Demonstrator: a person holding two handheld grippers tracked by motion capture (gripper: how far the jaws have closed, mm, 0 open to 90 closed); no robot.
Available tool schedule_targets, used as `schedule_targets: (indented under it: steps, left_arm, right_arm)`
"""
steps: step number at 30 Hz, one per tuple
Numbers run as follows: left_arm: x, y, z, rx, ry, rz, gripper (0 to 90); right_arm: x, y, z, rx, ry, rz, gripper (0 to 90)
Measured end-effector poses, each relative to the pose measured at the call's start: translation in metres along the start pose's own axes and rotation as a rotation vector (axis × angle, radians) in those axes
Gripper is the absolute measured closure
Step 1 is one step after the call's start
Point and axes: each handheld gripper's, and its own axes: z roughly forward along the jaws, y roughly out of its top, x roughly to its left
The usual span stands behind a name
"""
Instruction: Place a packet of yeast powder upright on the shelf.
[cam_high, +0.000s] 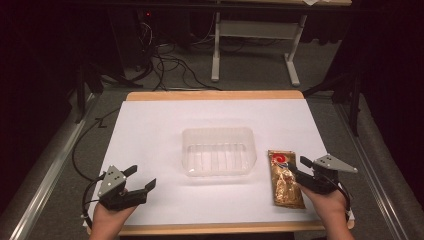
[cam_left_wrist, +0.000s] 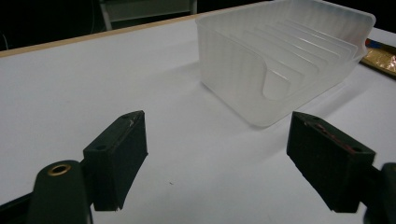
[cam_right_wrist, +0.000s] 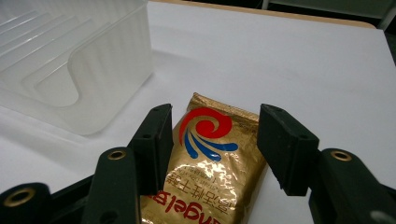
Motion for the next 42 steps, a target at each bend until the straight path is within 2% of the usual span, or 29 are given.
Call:
schedule_targets:
  steps: [15, 19, 24, 28, 33, 37, 42]
  left_arm:
    - [-0.001, -0.002, 0.004, 0.028, 0.008, 0.034, 20.9]
    - [-0.003, -0.002, 0.007, 0.036, 0.000, 0.045, 20.9]
    - [-0.004, 0.003, 0.012, 0.018, -0.007, 0.041, 23.2]
    - [-0.005, 0.008, 0.022, 0.026, -0.014, 0.037, 23.8]
    - [-0.007, 0.017, 0.031, 0.018, -0.036, 0.018, 28.8]
    - [-0.010, 0.022, 0.033, -0.001, -0.036, 0.021, 28.1]
    - [-0.007, 0.021, 0.035, 0.027, -0.019, 0.008, 28.0]
  right_arm:
    - [-0.005, -0.002, 0.000, 0.013, 0.005, 0.011, 44.3]
    - [-0.006, -0.004, -0.001, 0.024, 0.013, 0.007, 53.6]
    - [-0.010, -0.010, -0.004, 0.051, 0.003, 0.006, 65.6]
    - [-0.016, -0.020, -0.012, 0.099, -0.030, 0.022, 74.9]
    - [-0.022, -0.032, -0.017, 0.177, -0.055, 0.043, 81.9]
    - [-0.023, -0.041, -0.013, 0.253, -0.051, 0.035, 83.1]
    - [-0.019, -0.046, -0.008, 0.314, -0.025, 0.024, 83.2]
